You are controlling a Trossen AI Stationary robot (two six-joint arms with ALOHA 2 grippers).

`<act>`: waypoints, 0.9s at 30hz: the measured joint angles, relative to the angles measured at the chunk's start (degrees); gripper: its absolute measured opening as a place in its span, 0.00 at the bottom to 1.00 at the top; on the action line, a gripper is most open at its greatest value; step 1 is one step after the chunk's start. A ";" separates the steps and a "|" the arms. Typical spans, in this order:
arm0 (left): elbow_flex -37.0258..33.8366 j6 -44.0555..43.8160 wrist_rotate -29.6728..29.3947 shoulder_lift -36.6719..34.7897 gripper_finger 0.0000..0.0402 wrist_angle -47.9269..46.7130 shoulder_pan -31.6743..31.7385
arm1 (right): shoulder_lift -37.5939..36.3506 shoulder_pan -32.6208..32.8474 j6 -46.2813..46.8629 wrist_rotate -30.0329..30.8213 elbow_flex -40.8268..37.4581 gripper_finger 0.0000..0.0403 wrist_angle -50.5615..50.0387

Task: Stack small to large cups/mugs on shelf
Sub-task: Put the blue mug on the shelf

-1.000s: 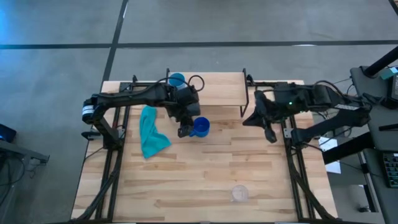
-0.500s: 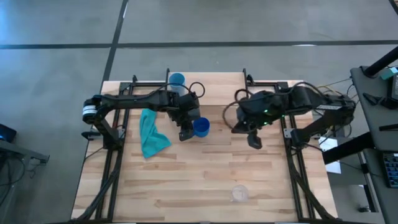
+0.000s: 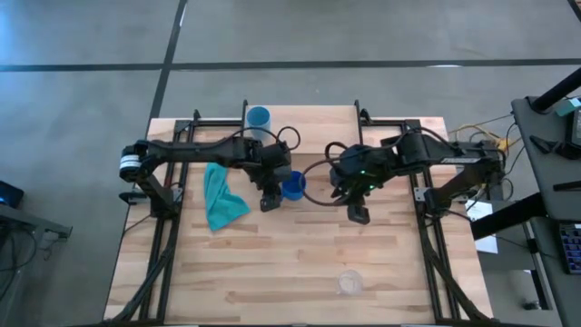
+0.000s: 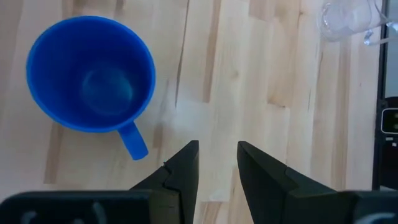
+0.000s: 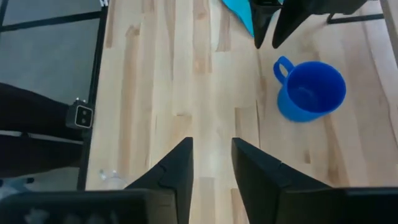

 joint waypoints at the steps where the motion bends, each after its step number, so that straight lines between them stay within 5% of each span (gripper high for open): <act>1: -0.03 -0.03 0.00 0.00 0.24 0.01 -0.27 | 0.00 0.00 0.63 -0.36 0.00 0.26 -0.07; 15: -6.08 -7.95 -3.48 -0.02 0.24 0.26 -3.23 | -0.76 0.11 5.22 -1.29 0.00 0.22 -0.29; 27: -11.47 -15.80 -12.33 -0.23 0.24 11.68 -3.86 | -0.74 0.11 5.05 -1.29 -0.03 0.21 -3.31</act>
